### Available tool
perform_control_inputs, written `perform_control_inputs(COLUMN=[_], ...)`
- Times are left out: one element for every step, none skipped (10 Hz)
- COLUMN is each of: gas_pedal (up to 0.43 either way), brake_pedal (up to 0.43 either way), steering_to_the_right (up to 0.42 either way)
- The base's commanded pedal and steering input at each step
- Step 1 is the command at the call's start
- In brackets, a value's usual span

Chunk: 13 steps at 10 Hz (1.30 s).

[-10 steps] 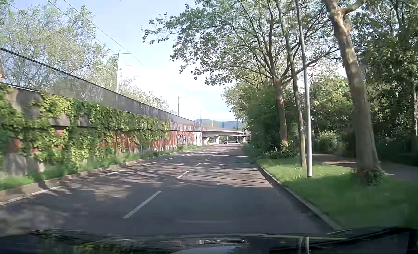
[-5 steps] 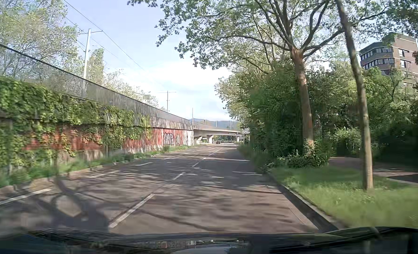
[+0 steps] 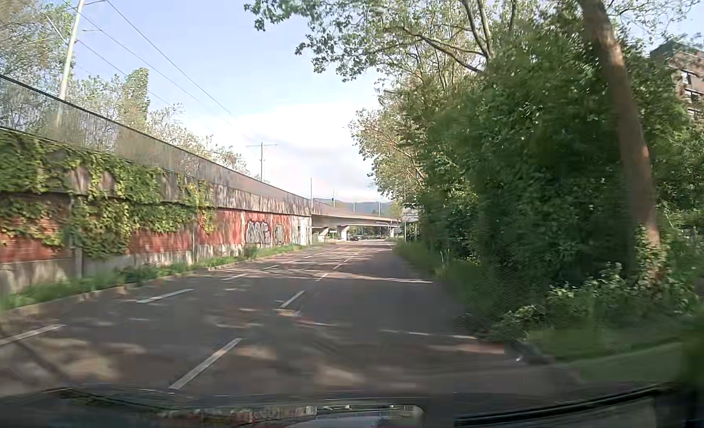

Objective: Follow the waypoints while adhering to traffic rules and regulations

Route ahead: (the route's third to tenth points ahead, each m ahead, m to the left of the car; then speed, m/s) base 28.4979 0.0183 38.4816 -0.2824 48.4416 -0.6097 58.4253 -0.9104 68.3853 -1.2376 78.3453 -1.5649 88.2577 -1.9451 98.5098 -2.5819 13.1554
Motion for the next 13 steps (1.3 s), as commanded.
perform_control_inputs(gas_pedal=[0.11, 0.11, 0.11, 0.11, 0.098, 0.098, 0.098, 0.098, 0.087, 0.087, 0.087, 0.087, 0.087], brake_pedal=[0.0, 0.0, 0.0, 0.0, 0.0, 0.0, 0.0, 0.0, 0.0, 0.0, 0.0, 0.0, 0.0], steering_to_the_right=[0.009, 0.009, 0.009, 0.009, 0.009, 0.009, 0.009, 0.009, 0.009, 0.01, 0.007, 0.003, 0.002])
